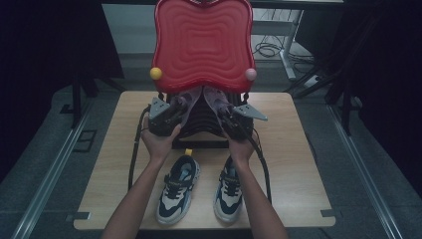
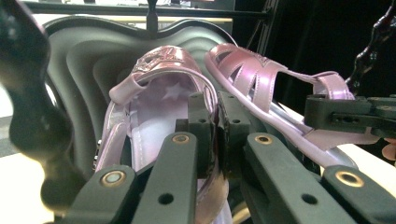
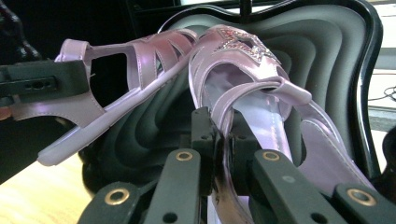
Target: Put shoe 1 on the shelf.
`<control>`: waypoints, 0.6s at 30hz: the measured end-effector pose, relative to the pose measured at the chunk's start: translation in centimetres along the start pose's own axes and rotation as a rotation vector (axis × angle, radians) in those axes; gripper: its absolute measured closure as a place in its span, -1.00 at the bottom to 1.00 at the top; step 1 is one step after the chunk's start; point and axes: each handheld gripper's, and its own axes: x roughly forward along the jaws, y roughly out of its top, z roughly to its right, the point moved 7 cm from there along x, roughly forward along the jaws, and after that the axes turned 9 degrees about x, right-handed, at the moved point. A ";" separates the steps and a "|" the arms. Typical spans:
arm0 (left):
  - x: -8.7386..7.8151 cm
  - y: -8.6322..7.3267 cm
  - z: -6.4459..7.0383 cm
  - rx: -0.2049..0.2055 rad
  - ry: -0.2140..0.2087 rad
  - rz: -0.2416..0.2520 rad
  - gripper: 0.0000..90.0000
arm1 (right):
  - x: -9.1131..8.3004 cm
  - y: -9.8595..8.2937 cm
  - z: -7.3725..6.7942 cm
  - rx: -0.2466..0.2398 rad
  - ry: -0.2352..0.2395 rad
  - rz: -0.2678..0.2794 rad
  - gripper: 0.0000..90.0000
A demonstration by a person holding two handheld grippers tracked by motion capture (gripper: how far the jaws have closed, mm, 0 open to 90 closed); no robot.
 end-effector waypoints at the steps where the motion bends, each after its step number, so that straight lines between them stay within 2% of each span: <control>1: 0.3 0.1 0.0 0.010 0.009 0.001 0.90 | 0.2 0.1 0.0 -0.003 -0.004 -0.001 0.88; 4: 0.5 0.0 0.1 0.024 0.018 0.001 0.90 | 0.6 0.2 0.0 -0.009 -0.018 0.004 0.88; 14: 1.6 -0.3 -0.4 0.008 0.025 0.012 0.90 | 2.0 -0.1 0.4 -0.015 -0.068 0.020 0.88; 18: 2.3 -0.5 -0.5 0.018 0.043 0.017 0.89 | 2.5 0.1 0.3 -0.017 -0.085 0.027 0.87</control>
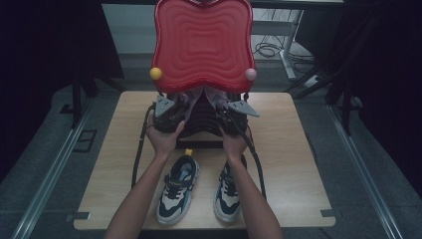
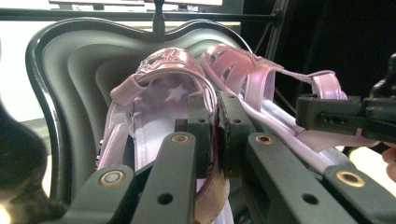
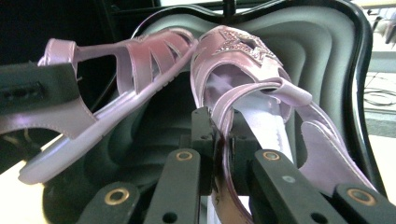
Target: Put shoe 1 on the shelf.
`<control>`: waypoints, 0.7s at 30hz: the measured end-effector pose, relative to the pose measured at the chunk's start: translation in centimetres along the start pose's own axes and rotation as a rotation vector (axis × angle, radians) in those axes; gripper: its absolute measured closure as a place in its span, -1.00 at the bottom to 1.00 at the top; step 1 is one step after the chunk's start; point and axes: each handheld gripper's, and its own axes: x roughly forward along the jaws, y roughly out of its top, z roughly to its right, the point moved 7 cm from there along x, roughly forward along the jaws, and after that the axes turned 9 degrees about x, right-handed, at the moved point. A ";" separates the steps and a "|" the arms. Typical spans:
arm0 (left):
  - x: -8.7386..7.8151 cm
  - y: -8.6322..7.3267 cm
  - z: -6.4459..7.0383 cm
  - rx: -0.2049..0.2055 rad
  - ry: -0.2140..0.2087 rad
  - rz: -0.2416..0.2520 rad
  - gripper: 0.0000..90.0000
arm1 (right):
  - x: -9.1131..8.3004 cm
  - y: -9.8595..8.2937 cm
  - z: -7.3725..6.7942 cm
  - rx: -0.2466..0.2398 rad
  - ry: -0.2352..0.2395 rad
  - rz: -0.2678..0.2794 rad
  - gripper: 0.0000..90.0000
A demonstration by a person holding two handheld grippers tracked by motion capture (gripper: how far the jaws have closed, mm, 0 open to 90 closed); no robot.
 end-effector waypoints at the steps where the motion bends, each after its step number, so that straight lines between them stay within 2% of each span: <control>1: 0.4 -0.3 -0.1 -0.001 0.004 0.001 0.89 | 0.4 0.1 0.0 -0.005 -0.019 0.008 0.87; 3: 0.5 -0.4 -0.1 0.001 0.007 0.008 0.89 | 0.6 0.1 0.0 -0.008 -0.028 0.010 0.87; 5: 0.6 -0.6 0.2 0.029 0.008 0.004 0.89 | 1.3 -0.1 0.1 -0.025 -0.048 -0.001 0.86; 7: 0.7 -0.9 0.3 0.043 0.008 -0.005 0.88 | 1.6 -0.6 0.1 -0.029 -0.043 -0.018 0.86; 9: 0.7 -1.4 0.5 0.042 -0.001 -0.011 0.85 | 1.8 -1.0 0.0 -0.045 -0.048 -0.026 0.85; 11: 0.7 -1.7 0.5 0.042 -0.005 -0.021 0.83 | 1.8 -1.1 0.0 -0.039 -0.048 -0.034 0.83; 13: 0.7 -2.4 0.5 0.031 -0.015 -0.038 0.78 | 2.0 -1.7 0.0 -0.026 -0.030 -0.067 0.78; 14: 0.8 -2.6 0.6 0.020 -0.024 -0.037 0.78 | 2.0 -1.7 0.0 -0.026 -0.030 -0.067 0.78; 15: 0.7 -2.9 0.7 0.015 -0.030 -0.039 0.77 | 2.0 -2.0 -0.2 -0.029 -0.007 -0.085 0.74; 21: 0.7 -3.2 0.9 0.000 -0.051 -0.058 0.68 | 2.0 -2.3 -0.5 -0.010 0.014 -0.106 0.58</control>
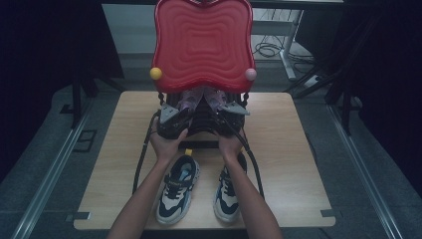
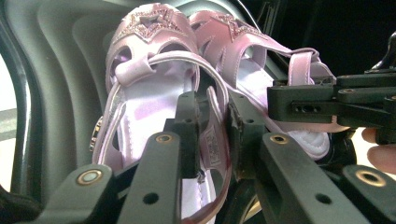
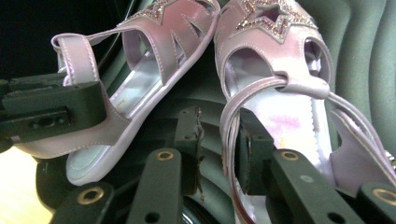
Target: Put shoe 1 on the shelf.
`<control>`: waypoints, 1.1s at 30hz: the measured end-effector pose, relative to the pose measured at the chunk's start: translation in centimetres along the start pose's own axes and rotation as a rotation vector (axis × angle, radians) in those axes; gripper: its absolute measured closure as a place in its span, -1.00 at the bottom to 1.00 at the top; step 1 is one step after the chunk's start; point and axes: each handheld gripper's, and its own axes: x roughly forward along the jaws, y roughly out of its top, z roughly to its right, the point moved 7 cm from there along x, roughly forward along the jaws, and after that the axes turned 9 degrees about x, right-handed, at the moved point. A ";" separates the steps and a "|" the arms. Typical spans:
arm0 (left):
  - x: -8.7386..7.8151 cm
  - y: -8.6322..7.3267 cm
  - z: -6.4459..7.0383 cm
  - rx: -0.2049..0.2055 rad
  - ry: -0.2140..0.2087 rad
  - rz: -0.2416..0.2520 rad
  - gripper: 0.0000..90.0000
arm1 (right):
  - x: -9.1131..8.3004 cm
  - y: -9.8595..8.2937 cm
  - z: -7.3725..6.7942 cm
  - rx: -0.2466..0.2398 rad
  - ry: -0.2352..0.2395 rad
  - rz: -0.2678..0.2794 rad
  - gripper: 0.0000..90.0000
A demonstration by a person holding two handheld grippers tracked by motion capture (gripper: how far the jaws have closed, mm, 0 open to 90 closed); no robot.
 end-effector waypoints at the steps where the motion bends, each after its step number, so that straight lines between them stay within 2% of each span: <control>1: 0.0 0.0 0.0 -0.007 -0.004 0.000 0.65 | -0.1 0.0 -0.1 0.007 0.013 -0.006 0.54; 3: -0.1 0.0 -0.2 -0.022 -0.009 -0.001 0.59 | -0.1 0.0 -0.1 0.020 0.022 -0.008 0.44; 4: -0.1 0.0 -0.2 -0.029 -0.011 -0.001 0.53 | -0.2 -0.1 -0.3 0.029 0.048 -0.024 0.29; 5: -0.2 0.0 -0.3 -0.038 -0.015 -0.002 0.50 | -0.2 -0.2 -0.3 0.025 0.048 -0.032 0.24; 10: -0.3 0.1 -0.4 -0.050 -0.023 0.002 0.38 | -0.5 -0.3 -0.5 0.043 0.060 -0.044 0.07; 14: -0.3 0.1 -0.3 -0.044 -0.027 -0.005 0.36 | -0.5 -0.3 -0.5 0.049 0.072 -0.049 0.01; 15: -0.3 0.1 -0.3 -0.043 -0.028 -0.008 0.35 | -0.5 -0.4 -0.6 0.060 0.076 -0.058 -0.09; 19: -0.3 0.0 -0.3 -0.042 -0.030 -0.006 0.34 | -0.5 -0.3 -0.9 0.063 0.078 -0.075 -0.22; 23: -0.5 0.2 -0.2 -0.039 -0.036 0.006 0.30 | -0.4 -0.2 -1.0 0.050 0.069 -0.089 -0.26; 26: -0.5 0.4 -0.1 -0.050 -0.039 0.011 0.22 | -0.5 0.2 -0.7 0.017 0.023 -0.072 -0.28; 33: -1.0 0.7 0.2 -0.048 -0.051 0.017 0.19 | -1.0 0.3 -0.5 0.020 0.024 -0.079 -0.28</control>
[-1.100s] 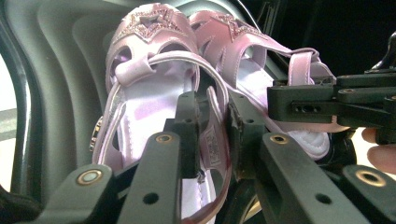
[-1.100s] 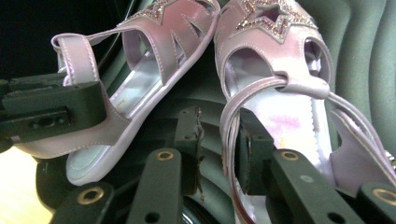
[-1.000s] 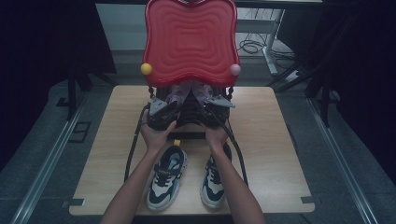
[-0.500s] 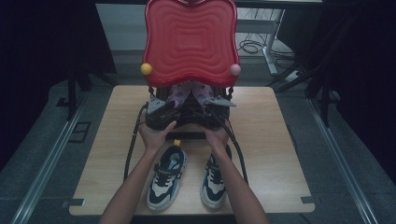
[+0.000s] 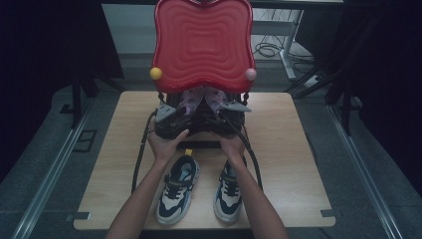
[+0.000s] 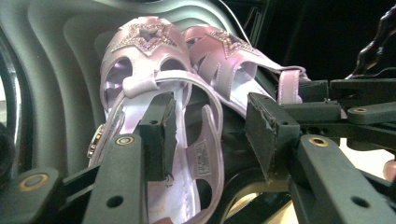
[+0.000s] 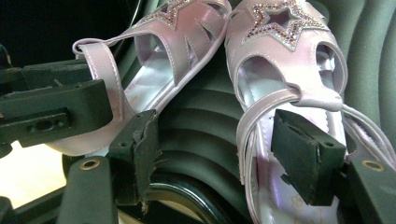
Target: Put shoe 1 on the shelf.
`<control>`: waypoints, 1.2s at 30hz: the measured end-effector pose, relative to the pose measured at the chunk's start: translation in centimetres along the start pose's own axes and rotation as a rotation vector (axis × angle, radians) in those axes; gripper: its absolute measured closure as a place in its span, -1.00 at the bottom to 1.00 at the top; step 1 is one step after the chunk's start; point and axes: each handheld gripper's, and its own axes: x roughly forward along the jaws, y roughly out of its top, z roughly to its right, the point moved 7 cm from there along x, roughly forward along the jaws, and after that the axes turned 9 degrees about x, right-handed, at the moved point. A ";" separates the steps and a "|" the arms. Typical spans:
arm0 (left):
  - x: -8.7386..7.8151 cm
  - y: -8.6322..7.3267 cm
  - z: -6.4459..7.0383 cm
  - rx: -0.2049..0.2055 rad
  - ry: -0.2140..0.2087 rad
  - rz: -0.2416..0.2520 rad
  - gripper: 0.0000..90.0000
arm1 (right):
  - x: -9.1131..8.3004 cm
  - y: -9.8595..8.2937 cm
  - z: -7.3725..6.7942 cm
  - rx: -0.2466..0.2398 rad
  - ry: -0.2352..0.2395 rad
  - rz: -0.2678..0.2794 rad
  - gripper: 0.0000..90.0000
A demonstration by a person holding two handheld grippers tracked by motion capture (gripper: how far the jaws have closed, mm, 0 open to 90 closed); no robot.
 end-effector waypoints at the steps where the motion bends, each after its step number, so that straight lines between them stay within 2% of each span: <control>1: -0.1 0.1 0.0 0.000 0.000 0.002 0.19 | -0.1 0.0 0.0 -0.005 -0.002 0.005 -0.28; 8: -1.1 0.4 0.2 -0.002 0.001 0.000 0.15 | -1.2 0.3 -0.7 -0.028 0.008 0.027 -0.28; 14: -2.2 0.5 0.4 -0.011 -0.013 0.000 0.12 | -2.3 0.1 -0.6 -0.029 0.015 0.034 -0.25; 19: -3.3 0.3 0.8 -0.026 -0.038 -0.007 0.10 | -3.8 0.0 -0.9 -0.029 0.049 0.048 -0.21; 27: -4.5 -0.3 1.2 -0.036 -0.059 -0.026 0.09 | -5.1 -0.7 -1.2 -0.039 0.082 0.051 -0.15; 36: -6.6 -1.3 2.4 -0.013 -0.087 -0.063 0.07 | -7.1 -2.3 -1.2 -0.067 0.146 0.036 -0.05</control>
